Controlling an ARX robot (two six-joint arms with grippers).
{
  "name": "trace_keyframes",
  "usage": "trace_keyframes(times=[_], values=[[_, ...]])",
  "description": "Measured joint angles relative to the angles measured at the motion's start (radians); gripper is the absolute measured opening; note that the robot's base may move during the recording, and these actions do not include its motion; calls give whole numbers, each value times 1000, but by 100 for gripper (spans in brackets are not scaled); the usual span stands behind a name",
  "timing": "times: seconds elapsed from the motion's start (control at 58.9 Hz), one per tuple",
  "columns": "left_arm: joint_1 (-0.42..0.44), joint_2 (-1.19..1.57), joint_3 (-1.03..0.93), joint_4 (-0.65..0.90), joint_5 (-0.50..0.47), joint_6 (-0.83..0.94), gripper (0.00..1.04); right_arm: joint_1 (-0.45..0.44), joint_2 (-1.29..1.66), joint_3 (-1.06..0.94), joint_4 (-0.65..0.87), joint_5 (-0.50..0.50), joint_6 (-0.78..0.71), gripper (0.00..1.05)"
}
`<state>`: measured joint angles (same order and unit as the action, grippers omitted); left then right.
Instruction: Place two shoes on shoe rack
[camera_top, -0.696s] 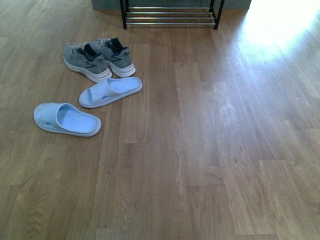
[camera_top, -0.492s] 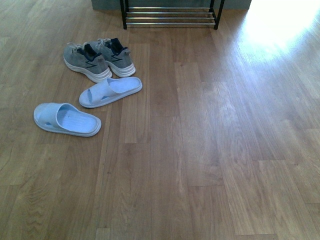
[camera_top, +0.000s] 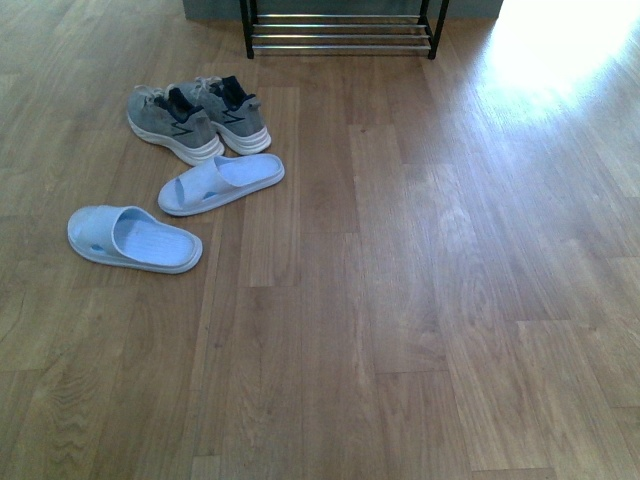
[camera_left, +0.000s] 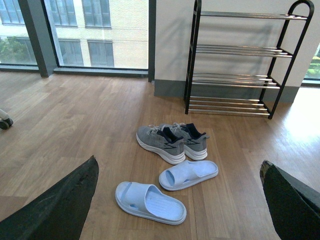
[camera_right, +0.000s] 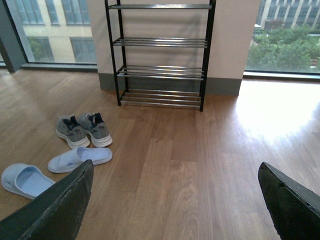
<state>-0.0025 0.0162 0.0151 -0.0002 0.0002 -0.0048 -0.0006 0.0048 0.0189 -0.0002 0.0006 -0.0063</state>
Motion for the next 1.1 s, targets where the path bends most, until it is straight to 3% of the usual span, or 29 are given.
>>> trace_keyframes(times=[1.103], values=[[0,0,0,0,0,0,95,0,0,0,0,0,0,95]])
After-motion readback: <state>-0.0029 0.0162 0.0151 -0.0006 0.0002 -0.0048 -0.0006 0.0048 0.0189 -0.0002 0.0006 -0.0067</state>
